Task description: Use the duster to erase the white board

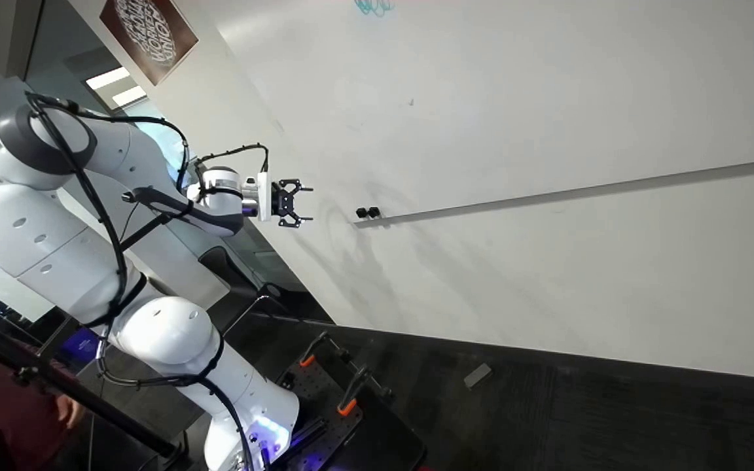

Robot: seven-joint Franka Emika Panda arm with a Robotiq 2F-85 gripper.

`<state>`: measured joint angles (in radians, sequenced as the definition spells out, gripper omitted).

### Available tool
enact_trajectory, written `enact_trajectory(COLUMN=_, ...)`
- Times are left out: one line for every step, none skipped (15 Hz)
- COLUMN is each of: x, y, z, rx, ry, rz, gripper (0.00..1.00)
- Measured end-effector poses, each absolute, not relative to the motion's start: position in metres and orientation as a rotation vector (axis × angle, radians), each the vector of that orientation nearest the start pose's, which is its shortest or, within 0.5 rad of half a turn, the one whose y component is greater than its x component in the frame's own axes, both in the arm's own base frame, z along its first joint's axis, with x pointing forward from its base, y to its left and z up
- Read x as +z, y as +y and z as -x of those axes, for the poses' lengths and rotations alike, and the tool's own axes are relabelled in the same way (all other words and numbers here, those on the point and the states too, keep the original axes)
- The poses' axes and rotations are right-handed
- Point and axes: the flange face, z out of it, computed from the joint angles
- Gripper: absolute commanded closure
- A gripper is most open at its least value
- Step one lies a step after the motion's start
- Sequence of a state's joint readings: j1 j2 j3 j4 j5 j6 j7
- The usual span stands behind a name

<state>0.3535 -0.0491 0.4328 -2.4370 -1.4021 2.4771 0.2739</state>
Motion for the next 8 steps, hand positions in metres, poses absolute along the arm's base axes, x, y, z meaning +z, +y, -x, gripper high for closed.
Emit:
enact_trajectory(x=0.3310, y=0.3437, z=-0.3373, rx=0.617, ry=1.745, rz=-1.570, gripper=0.00)
enact_trajectory(x=0.3350, y=0.3427, z=-0.3346, rx=0.623, ry=1.765, rz=-1.558, gripper=0.00)
enact_trajectory(x=0.3383, y=0.3420, z=-0.3329, rx=0.632, ry=1.774, rz=-1.553, gripper=0.00)
enact_trajectory(x=0.3399, y=0.3412, z=-0.3318, rx=0.633, ry=1.779, rz=-1.545, gripper=0.00)
enact_trajectory(x=0.3402, y=0.3406, z=-0.3310, rx=0.634, ry=1.780, rz=-1.543, gripper=0.00)
enact_trajectory(x=0.3398, y=0.3404, z=-0.3305, rx=0.633, ry=1.781, rz=-1.543, gripper=0.00)
enact_trajectory(x=0.3395, y=0.3403, z=-0.3302, rx=0.633, ry=1.781, rz=-1.543, gripper=0.00)
enact_trajectory(x=0.3395, y=0.3403, z=-0.3302, rx=0.632, ry=1.782, rz=-1.543, gripper=0.00)
